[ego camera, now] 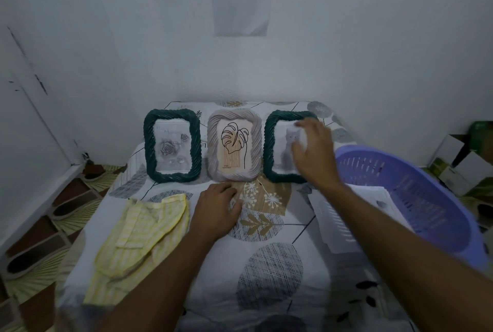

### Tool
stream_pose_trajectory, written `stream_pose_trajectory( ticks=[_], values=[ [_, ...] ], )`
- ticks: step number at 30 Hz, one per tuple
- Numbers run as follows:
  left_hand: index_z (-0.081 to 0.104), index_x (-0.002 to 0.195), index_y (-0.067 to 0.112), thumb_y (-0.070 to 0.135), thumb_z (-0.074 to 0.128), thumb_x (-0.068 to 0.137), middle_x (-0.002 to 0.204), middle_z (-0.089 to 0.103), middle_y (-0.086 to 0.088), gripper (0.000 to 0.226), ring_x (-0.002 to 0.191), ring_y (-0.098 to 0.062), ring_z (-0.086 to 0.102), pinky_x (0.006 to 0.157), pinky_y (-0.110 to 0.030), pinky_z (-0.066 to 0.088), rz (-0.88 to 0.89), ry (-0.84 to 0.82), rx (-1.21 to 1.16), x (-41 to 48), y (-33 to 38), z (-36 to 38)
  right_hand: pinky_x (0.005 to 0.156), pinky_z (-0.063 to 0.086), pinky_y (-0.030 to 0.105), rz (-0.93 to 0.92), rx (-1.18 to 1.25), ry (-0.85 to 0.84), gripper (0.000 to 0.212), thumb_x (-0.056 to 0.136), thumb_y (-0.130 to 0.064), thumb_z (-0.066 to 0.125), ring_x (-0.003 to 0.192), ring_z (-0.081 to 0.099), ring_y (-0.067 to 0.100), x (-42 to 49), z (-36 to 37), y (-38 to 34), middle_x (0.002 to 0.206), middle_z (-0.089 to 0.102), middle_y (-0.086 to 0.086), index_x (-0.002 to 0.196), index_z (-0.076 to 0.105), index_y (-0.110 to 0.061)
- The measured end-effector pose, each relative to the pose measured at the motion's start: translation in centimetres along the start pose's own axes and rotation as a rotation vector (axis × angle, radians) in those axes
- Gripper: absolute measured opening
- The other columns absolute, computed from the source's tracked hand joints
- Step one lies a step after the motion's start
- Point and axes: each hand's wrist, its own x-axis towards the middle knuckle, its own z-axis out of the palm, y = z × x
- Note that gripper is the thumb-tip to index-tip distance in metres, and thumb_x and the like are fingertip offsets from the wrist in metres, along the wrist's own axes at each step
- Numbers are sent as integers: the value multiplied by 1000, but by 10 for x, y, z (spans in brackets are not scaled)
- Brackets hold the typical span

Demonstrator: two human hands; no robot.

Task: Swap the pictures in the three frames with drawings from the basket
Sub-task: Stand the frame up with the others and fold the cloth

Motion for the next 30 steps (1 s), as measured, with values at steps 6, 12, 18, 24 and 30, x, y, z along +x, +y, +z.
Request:
stream_pose_trajectory(
  ticks=[6,12,18,24,30],
  values=[
    [53,131,10,38,42,93,144,45,-13,48,129,-28,44,105,-35,35,25,-226,78,-21,5,-24,102,41,41,-22,-107,-405,41,92,-28,50,122,44,21,-111,30,-11,131,52,5,131,51,-18],
    [58,126,1,37,34,91,131,56,-21,56,118,-37,55,99,-45,46,45,-172,117,-76,3,-20,106,37,41,-89,-304,-428,44,93,-39,41,126,47,27,-161,36,-16,135,53,10,128,55,-16],
    [63,106,8,33,45,82,112,63,-12,39,99,-30,60,87,-39,47,155,-15,206,-98,-3,-53,112,29,40,-69,-265,-416,47,94,-39,42,132,43,26,-164,29,-20,142,50,12,132,55,-15],
    [56,94,18,50,42,71,90,56,-2,42,84,-27,52,70,-38,37,-168,75,286,-137,-49,-96,110,30,38,-30,-225,-418,43,93,-37,52,129,46,28,-163,27,-24,139,53,11,129,58,-14],
    [57,100,25,34,52,67,83,59,9,35,87,-19,52,74,-36,34,-223,24,200,-175,-74,-117,96,44,42,-119,-233,-408,40,82,-33,49,106,59,25,-175,21,-30,116,67,5,115,65,-16]
  ],
)
